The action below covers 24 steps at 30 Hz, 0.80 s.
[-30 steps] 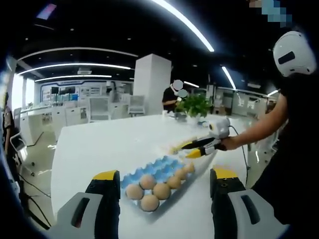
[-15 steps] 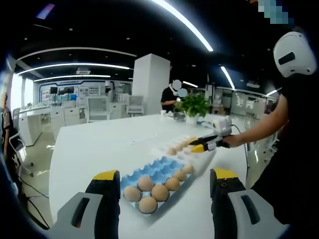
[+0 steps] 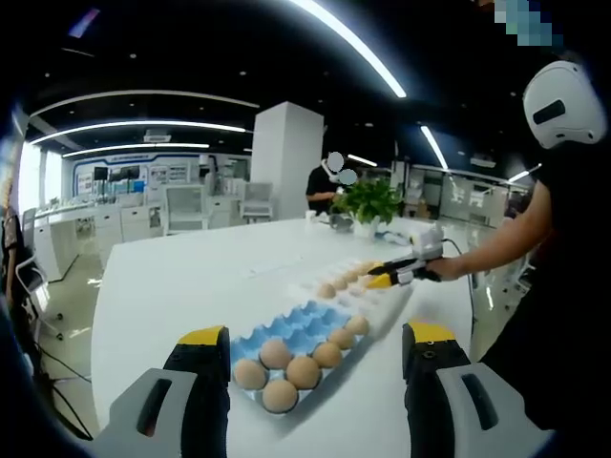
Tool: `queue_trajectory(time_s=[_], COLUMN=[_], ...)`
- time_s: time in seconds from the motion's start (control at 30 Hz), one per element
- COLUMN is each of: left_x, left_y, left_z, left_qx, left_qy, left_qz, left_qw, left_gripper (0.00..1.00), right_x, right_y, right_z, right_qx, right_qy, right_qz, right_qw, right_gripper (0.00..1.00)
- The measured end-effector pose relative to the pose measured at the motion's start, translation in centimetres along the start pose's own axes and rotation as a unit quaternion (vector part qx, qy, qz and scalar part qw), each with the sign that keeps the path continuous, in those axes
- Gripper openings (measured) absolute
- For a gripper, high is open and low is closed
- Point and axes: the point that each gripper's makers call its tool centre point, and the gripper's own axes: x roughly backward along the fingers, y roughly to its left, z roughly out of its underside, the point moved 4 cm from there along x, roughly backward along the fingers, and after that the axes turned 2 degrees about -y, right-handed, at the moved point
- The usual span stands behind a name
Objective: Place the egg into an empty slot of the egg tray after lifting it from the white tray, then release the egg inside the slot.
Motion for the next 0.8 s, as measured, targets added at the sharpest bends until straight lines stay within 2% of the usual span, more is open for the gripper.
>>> queue_trajectory(time_s=[0.1, 0.23, 0.33, 0.37, 0.4, 0.43, 0.47, 0.5, 0.57, 0.63, 0.73, 0.8], left_x=[0.0, -0.1, 0.0, 0.0, -0.1, -0.1, -0.2, -0.2, -0.4, -0.5, -0.6, -0.6], left_y=[-0.1, -0.2, -0.2, -0.2, -0.2, -0.2, -0.2, -0.2, -0.3, -0.3, -0.3, -0.3], left_z=[-0.1, -0.2, -0.2, -0.2, -0.2, -0.3, -0.3, -0.3, -0.3, -0.3, -0.4, -0.4], left_qx=[-0.001, -0.002, -0.003, -0.003, -0.003, -0.003, -0.003, -0.004, -0.004, -0.004, -0.004, -0.005], left_qy=[0.001, 0.002, 0.002, 0.003, 0.003, 0.003, 0.003, 0.003, 0.003, 0.003, 0.001, 0.002], left_qz=[0.001, 0.000, -0.001, -0.002, -0.002, -0.001, -0.001, 0.000, 0.001, 0.002, 0.002, 0.002], left_qw=[1.0000, 1.0000, 1.0000, 1.0000, 1.0000, 1.0000, 1.0000, 1.0000, 1.0000, 1.0000, 1.0000, 1.0000], left_gripper=[0.74, 0.74, 0.74, 0.74, 0.74, 0.74, 0.74, 0.74, 0.74, 0.74, 0.74, 0.74], right_x=[-0.3, -0.6, -0.6, -0.5, -0.3, -0.5, -0.3, -0.3, -0.6, -0.7, -0.7, -0.6], right_y=[-0.6, -1.0, -1.3, -1.6, -1.7, -1.1, -1.1, -1.0, -1.3, -1.3, -1.6, -1.6], right_z=[0.4, 0.6, 0.7, 1.1, 1.2, 1.1, 1.3, 1.4, 1.4, 1.3, 1.4, 1.5], right_qx=[0.007, 0.014, 0.003, 0.015, 0.078, 0.076, 0.094, 0.096, 0.065, 0.081, 0.080, 0.084], right_qy=[0.009, 0.015, 0.018, 0.035, 0.044, 0.033, 0.048, 0.056, 0.051, 0.058, 0.058, 0.049], right_qz=[0.016, 0.028, 0.033, 0.043, 0.043, 0.025, 0.034, 0.034, 0.033, 0.034, 0.035, 0.034], right_qw=[0.9998, 0.9994, 0.9993, 0.9983, 0.9951, 0.9962, 0.9938, 0.9932, 0.9960, 0.9944, 0.9945, 0.9947], right_gripper=[0.42, 0.33, 0.28, 0.25, 0.24, 0.25, 0.25, 0.25, 0.25, 0.25, 0.25, 0.24])
